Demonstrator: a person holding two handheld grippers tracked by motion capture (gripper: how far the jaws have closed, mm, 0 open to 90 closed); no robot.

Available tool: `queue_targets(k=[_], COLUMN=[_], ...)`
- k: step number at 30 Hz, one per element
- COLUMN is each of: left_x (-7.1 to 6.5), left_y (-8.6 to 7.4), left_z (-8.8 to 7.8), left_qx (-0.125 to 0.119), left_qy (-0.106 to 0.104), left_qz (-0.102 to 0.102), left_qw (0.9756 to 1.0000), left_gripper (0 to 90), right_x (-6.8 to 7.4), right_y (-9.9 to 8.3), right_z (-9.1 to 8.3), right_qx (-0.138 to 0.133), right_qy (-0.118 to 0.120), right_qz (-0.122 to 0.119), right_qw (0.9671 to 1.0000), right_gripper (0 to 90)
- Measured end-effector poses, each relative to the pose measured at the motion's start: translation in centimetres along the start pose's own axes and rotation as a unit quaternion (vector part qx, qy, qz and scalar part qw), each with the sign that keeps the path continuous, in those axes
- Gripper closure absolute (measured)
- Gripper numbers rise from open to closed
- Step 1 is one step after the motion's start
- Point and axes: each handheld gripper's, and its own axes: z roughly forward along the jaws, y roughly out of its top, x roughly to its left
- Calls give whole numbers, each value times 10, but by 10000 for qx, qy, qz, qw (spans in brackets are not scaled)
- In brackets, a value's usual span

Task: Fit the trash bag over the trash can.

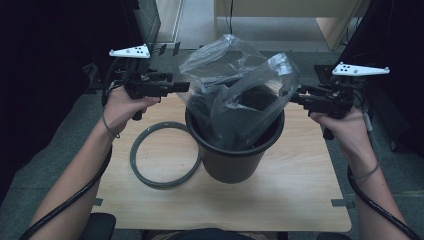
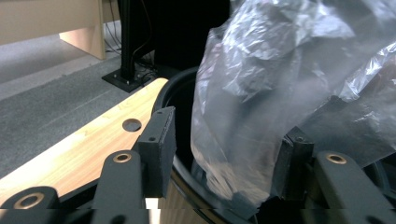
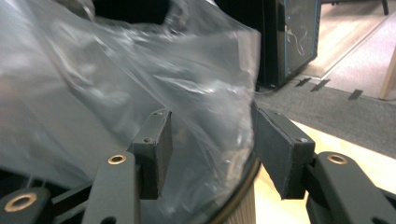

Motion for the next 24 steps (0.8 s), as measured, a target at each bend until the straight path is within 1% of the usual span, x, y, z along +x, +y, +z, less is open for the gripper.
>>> queue_targets(k=[1, 3, 4, 7, 8, 10, 13, 14, 16, 20, 22, 24], left_x=[1, 5, 6, 10, 10, 13, 21, 23, 27, 36, 39, 42], left_y=[0, 0, -1, -4, -4, -5, -5, -6, -8, -14, -18, -23], left_z=[3, 9, 12, 21, 23, 25, 28, 29, 31, 33, 34, 35], left_qx=[39, 138, 205, 341, 348, 347, 334, 347, 364, 332, 333, 386], left_qy=[24, 47, 72, 168, 204, 261, 291, 313, 334, 397, 382, 376], left_qz=[-45, -122, -143, -111, -96, -94, -226, -249, -318, -465, -510, -549], left_qw=[10000, 9998, 9997, 9992, 9991, 9990, 9988, 9986, 9983, 9976, 9974, 9970], left_gripper=[544, 604, 625, 701, 733, 796, 849, 865, 888, 896, 898, 898], right_x=[1, 0, -1, -8, -11, -16, -20, -22, -25, -34, -37, -39], right_y=[2, 4, 5, 5, 4, 3, 2, 1, -1, -8, -13, -17], right_z=[2, 7, 8, 13, 15, 18, 22, 24, 27, 32, 33, 35], right_qx=[-11, 4, 26, 63, 53, 52, 80, 121, 144, 174, 229, 286], right_qy=[-2, -107, -140, -301, -335, -381, -452, -523, -591, -696, -730, -747], right_qz=[-10, -51, -33, 117, 162, 254, 278, 253, 287, 410, 450, 434], right_qw=[10000, 9999, 9999, 9995, 9993, 9989, 9986, 9982, 9977, 9966, 9961, 9958], right_gripper=[535, 625, 650, 741, 780, 828, 849, 855, 867, 894, 900, 900])
